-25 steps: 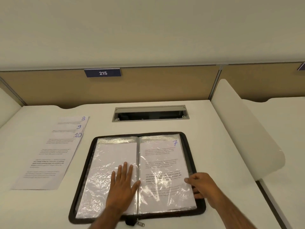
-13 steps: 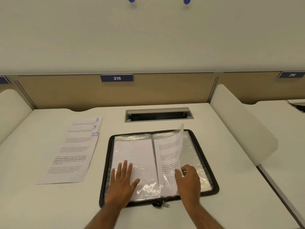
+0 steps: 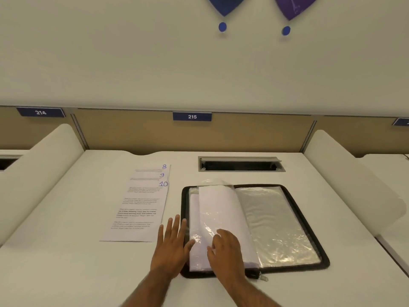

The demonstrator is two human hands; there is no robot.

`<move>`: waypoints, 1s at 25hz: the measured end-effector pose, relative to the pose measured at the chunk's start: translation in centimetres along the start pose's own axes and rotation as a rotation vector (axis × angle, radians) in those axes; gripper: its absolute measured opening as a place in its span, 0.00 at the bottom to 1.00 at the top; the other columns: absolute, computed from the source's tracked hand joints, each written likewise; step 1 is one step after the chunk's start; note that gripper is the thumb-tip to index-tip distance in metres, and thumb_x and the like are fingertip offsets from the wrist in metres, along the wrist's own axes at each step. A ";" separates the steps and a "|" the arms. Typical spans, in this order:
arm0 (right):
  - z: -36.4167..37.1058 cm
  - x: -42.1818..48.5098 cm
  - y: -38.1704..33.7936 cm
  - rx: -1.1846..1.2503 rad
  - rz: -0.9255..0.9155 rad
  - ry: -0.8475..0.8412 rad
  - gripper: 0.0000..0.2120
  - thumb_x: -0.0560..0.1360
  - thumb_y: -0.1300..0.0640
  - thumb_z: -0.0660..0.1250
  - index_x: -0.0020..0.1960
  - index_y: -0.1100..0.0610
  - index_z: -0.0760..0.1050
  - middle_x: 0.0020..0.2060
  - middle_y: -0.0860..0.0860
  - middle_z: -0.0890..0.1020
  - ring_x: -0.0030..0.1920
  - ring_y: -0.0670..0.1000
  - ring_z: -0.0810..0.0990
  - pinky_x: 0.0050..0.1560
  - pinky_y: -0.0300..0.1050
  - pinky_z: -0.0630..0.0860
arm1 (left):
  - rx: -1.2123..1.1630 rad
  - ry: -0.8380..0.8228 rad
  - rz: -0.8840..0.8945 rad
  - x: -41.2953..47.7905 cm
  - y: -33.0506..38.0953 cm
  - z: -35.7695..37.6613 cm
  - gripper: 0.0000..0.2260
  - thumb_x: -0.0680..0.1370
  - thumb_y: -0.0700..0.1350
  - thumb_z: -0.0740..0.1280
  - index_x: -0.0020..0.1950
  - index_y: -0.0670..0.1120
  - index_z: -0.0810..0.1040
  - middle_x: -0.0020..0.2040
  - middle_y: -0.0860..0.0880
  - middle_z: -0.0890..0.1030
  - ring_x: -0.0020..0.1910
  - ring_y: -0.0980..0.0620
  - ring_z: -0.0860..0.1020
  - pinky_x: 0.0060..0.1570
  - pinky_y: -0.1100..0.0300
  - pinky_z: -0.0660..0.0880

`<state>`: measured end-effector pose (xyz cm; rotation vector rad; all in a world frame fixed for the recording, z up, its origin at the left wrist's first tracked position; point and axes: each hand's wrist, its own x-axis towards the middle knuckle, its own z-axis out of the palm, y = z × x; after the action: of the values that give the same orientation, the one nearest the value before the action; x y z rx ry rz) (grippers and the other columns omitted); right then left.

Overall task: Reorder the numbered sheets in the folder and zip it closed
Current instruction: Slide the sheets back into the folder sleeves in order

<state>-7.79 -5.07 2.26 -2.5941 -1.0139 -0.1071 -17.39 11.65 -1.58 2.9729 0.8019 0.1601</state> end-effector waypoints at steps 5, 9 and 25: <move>3.3 0.1 -0.6 -0.025 -0.044 -0.186 0.32 0.78 0.28 0.48 0.61 0.47 0.81 0.63 0.50 0.82 0.65 0.56 0.79 0.72 0.54 0.66 | -0.017 -0.043 -0.044 0.2 -2.4 0.6 0.31 0.84 0.65 0.46 0.80 0.47 0.63 0.80 0.43 0.63 0.78 0.42 0.57 0.70 0.41 0.56; 5.4 3.4 -0.7 -0.096 -0.106 -0.135 0.40 0.76 0.24 0.50 0.76 0.50 0.66 0.76 0.54 0.69 0.77 0.59 0.59 0.74 0.64 0.51 | 0.023 -0.041 -0.094 1.7 -4.5 -0.4 0.32 0.83 0.66 0.48 0.80 0.48 0.64 0.80 0.44 0.62 0.79 0.43 0.58 0.70 0.41 0.57; 10.4 15.9 -9.1 -0.072 -0.196 -0.175 0.39 0.77 0.27 0.44 0.72 0.55 0.66 0.82 0.52 0.52 0.81 0.51 0.39 0.78 0.52 0.36 | 0.115 -0.008 -0.160 8.1 -19.2 -3.7 0.31 0.82 0.67 0.52 0.78 0.48 0.68 0.77 0.47 0.68 0.77 0.46 0.59 0.71 0.46 0.53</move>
<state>-2.68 14.95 -1.68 -2.5974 -1.3490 0.0366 -20.40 32.40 1.15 2.9939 1.0785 0.0978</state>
